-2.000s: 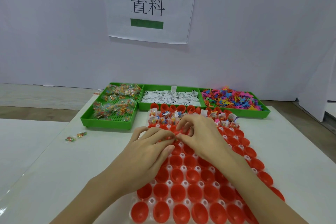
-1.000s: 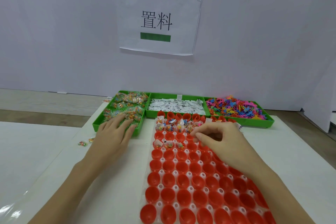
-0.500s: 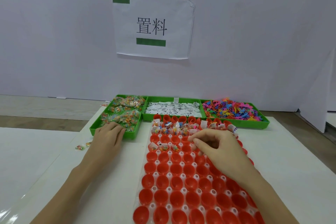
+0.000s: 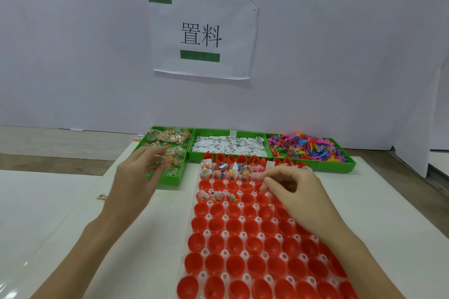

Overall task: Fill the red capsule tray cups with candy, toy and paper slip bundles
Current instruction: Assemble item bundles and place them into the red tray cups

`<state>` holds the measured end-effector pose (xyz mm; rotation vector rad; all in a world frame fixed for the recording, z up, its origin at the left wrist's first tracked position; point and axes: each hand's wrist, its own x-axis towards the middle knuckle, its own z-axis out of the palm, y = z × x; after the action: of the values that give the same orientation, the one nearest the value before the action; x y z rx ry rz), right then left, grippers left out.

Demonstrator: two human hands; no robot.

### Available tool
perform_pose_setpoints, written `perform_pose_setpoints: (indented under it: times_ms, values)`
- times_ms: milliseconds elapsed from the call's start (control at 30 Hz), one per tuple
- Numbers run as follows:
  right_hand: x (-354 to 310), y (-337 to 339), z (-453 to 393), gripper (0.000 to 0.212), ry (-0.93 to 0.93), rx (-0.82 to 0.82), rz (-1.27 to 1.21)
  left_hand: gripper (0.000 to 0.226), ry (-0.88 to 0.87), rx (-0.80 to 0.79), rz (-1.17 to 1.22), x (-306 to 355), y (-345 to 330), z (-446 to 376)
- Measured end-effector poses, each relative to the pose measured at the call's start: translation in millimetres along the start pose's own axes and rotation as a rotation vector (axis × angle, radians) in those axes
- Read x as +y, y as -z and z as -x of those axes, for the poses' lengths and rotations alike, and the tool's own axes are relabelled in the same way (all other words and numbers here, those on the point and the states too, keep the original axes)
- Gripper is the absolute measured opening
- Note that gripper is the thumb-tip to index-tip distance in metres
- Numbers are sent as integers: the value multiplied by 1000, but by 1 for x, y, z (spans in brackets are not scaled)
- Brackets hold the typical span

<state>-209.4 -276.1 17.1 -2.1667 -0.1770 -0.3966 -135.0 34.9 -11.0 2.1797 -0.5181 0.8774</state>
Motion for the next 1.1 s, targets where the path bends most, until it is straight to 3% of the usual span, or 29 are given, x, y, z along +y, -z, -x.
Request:
perform_pose_setpoints:
  times_ms: [133, 300, 600, 833, 967, 1100]
  values:
    - [-5, -1, -29, 20, 23, -55, 155, 17, -4, -15, 146, 27, -9, 7]
    - [8, -12, -103, 17, 17, -155, 403, 14, -99, -99, 146, 46, -21, 18]
    - [62, -39, -187, 21, -33, -263, 706, 12, -183, -71, 21, 46, -22, 20]
    - [67, -40, -202, 11, 0, -321, 768, 11, -158, -51, -20, 43, -19, 18]
    - [69, -40, -199, 20, -7, -252, 798, 10, -134, -53, -15, 42, -19, 18]
    - [70, -32, -198, 11, -8, -216, 747, 10, -127, -61, -10, 42, -19, 18]
